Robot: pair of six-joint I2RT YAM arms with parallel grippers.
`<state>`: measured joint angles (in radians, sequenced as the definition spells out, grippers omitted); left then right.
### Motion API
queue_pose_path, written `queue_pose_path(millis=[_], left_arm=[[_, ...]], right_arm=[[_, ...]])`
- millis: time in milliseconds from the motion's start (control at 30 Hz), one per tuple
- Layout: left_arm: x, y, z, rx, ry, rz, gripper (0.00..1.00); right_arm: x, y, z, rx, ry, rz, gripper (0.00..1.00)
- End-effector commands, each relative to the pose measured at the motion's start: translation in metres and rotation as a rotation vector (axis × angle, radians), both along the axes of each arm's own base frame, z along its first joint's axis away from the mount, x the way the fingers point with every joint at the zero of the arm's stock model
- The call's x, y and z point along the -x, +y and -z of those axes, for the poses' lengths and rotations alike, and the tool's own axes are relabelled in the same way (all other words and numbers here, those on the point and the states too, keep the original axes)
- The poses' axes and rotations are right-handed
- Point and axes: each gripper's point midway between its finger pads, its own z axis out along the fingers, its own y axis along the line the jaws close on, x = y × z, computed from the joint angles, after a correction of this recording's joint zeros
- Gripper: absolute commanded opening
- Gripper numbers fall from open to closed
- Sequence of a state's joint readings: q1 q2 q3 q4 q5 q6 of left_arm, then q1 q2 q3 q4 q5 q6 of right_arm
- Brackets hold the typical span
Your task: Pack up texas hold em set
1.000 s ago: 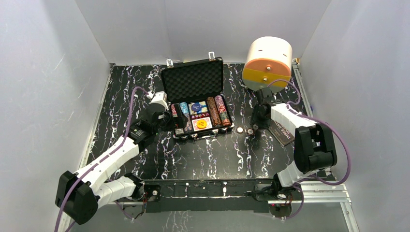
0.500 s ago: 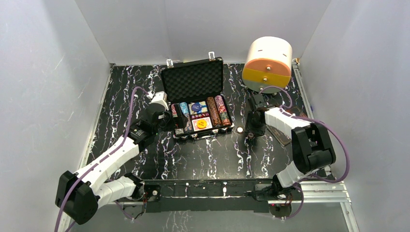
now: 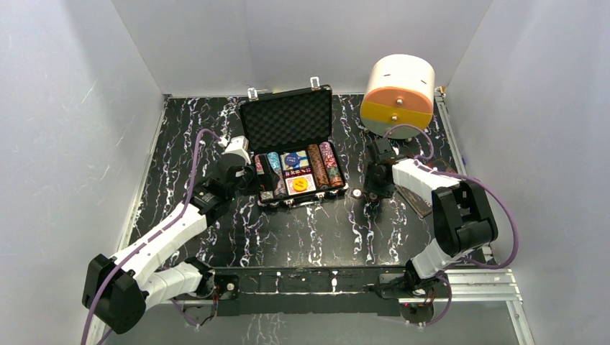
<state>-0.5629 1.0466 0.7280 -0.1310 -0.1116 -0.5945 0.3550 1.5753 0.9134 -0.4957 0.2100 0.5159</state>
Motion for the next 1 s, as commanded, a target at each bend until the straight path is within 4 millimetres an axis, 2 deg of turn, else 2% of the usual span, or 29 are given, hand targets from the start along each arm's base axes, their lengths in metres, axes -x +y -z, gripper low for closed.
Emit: queue_pose_path(millis=[0, 200, 300, 533, 633, 733, 967], left_arm=[[-0.003, 0.000, -0.010, 0.005, -0.021, 0.000, 0.98], [-0.001, 0.002, -0.007, -0.007, -0.014, -0.001, 0.98], [-0.001, 0.003, -0.006, -0.007, -0.015, -0.004, 0.98], [-0.003, 0.001, -0.006, -0.006, -0.014, -0.003, 0.98], [-0.003, 0.002, -0.006, -0.009, -0.015, -0.006, 0.98], [-0.003, 0.004, -0.006, -0.012, -0.018, -0.011, 0.98], [-0.003, 0.004, -0.007, -0.014, -0.019, -0.011, 0.98]], right_arm=[[-0.017, 0.004, -0.005, 0.010, -0.044, -0.008, 0.54], [-0.013, 0.000, 0.001, 0.033, -0.019, 0.001, 0.56], [-0.012, 0.000, -0.001, 0.028, -0.021, 0.002, 0.60], [-0.023, 0.003, -0.026, 0.018, -0.074, -0.010, 0.65], [-0.029, 0.009, -0.042, 0.007, -0.121, -0.045, 0.65], [-0.030, 0.014, -0.049, -0.009, -0.139, -0.081, 0.63], [-0.027, 0.044, -0.037, -0.122, -0.097, -0.167, 0.57]])
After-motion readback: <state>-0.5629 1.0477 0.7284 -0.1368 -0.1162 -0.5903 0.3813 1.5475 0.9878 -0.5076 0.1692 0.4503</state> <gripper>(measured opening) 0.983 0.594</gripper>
